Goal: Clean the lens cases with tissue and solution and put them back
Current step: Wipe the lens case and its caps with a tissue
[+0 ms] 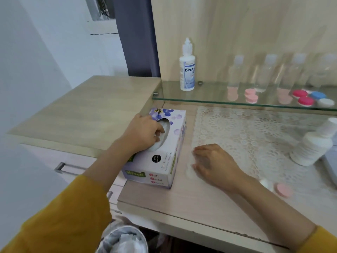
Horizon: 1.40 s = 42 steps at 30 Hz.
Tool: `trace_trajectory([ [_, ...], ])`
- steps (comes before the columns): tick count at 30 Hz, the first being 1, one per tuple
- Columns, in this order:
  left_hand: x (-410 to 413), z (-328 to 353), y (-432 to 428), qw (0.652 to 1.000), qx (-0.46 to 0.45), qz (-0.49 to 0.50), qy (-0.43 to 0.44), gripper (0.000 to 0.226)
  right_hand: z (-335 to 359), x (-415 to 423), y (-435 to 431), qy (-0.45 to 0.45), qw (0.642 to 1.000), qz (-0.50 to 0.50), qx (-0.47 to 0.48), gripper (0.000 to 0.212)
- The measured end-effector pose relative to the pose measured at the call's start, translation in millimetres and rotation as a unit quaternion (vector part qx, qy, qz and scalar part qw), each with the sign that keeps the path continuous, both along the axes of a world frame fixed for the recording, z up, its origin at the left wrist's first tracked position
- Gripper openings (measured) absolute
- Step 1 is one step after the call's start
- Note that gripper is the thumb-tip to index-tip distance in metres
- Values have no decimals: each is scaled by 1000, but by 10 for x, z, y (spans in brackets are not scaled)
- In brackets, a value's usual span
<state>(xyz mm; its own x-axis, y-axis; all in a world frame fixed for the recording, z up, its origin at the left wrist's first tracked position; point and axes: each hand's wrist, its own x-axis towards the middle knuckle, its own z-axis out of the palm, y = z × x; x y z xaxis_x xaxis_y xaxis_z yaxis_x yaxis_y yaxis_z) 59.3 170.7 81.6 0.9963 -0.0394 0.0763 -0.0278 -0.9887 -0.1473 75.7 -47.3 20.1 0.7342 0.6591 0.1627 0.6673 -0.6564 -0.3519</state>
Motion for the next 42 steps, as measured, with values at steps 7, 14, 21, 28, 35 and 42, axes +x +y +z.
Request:
trace_trajectory([
  [7, -3, -44, 34, 999, -22, -2, -33, 28, -8, -11, 16, 8, 1000, -5, 1, 41],
  [14, -30, -19, 26, 997, -67, 2, -36, 26, -23, -7, 12, 4, 1000, -5, 0, 44],
  [21, -77, 115, 54, 987, -144, 13, -73, 26, -31, 2, 5, 7, 1000, -4, 8, 44],
  [28, -110, 459, 19, 973, -184, 12, -137, 21, -28, 2, -21, 18, 1000, -1, 12, 45],
  [35, -120, 497, -61, 973, -194, 2, -125, 21, -44, 13, -55, 36, 999, -8, 32, 45],
  [42, -192, 649, -291, 964, -214, -64, -148, 21, 207, -23, -118, 17, 964, -66, 257, 40],
])
